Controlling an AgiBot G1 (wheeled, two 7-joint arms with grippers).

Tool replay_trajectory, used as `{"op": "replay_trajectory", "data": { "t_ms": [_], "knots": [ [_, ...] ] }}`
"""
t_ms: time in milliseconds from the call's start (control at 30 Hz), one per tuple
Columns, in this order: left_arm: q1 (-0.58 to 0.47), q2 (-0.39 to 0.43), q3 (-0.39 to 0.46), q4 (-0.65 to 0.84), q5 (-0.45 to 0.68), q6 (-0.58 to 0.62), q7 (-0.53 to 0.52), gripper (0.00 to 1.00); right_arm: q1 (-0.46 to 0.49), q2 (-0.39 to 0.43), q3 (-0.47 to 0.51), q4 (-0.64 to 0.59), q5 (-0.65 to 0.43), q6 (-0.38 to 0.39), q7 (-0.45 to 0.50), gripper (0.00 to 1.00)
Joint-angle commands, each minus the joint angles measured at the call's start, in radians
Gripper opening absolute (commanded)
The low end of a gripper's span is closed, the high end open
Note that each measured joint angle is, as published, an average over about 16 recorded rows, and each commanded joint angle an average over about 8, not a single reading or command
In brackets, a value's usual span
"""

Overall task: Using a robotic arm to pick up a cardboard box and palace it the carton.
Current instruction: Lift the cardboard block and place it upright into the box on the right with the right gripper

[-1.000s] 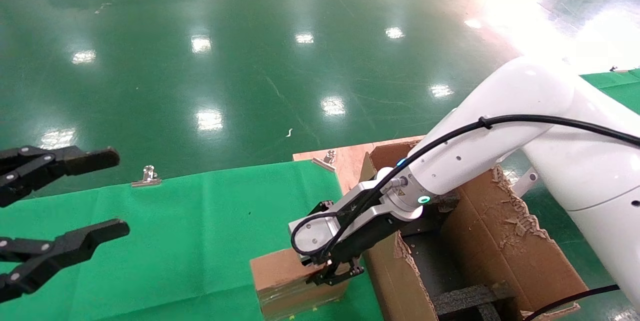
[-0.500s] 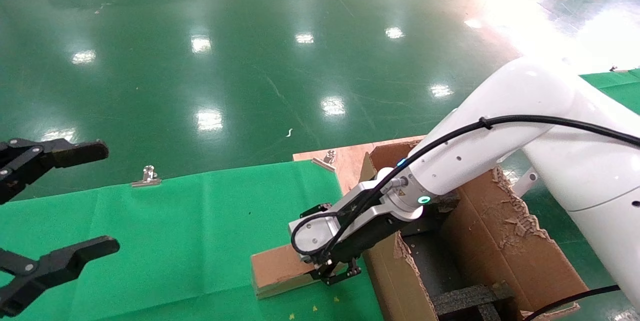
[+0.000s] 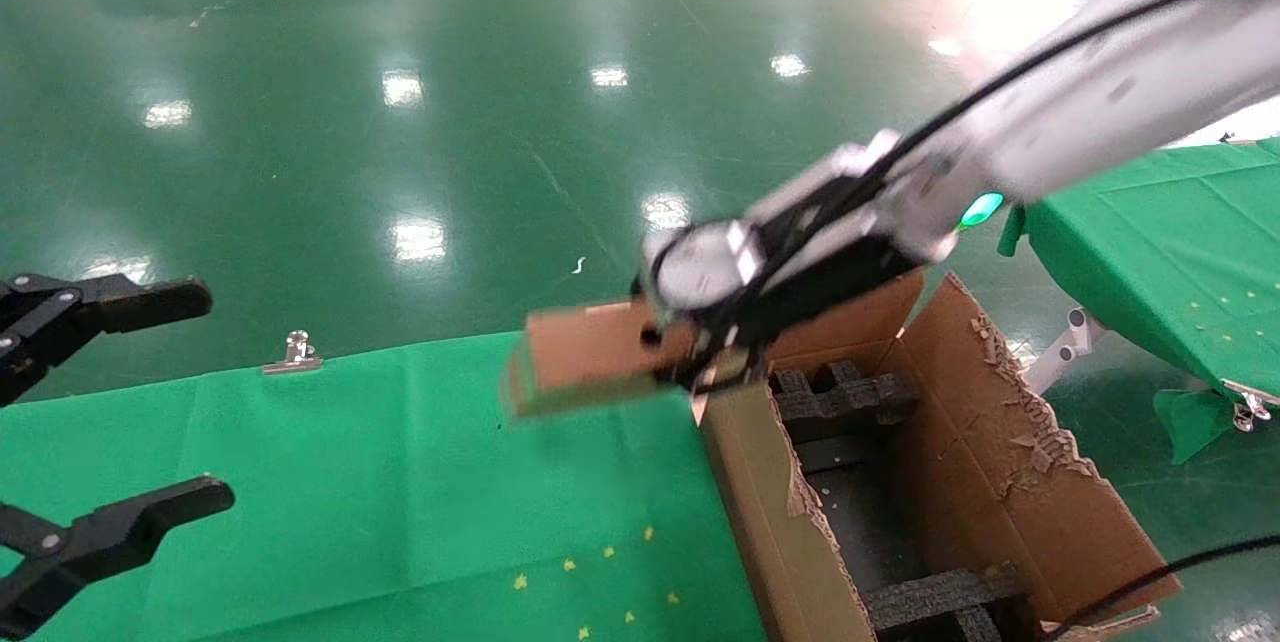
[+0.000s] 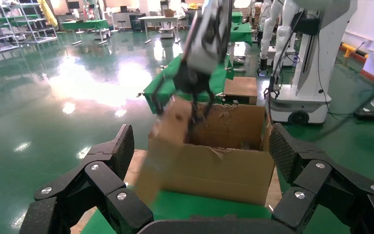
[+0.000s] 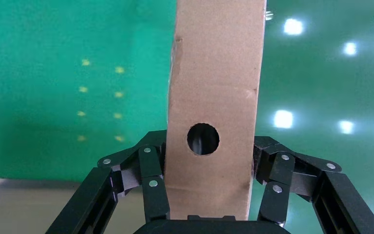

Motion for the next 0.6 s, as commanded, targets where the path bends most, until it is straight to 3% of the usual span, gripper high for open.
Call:
{"op": "replay_trajectory", "data": {
  "t_ms": [33,233,600],
  "knots": [
    [0.0,0.0,0.0,0.0,0.0,0.0,0.0,1.0,0.055,0.018,-0.013,-0.018,0.026,-0.002,-0.016,0.0],
    [0.0,0.0,0.0,0.0,0.0,0.0,0.0,1.0,0.178,0.055,-0.082,-0.072,0.088,-0.001,-0.053,0.0],
    [0.0,0.0,0.0,0.0,0.0,0.0,0.0,1.0,0.272,0.15,-0.207,-0.141,0.147,0.002,-0.083,0.0]
  ]
}}
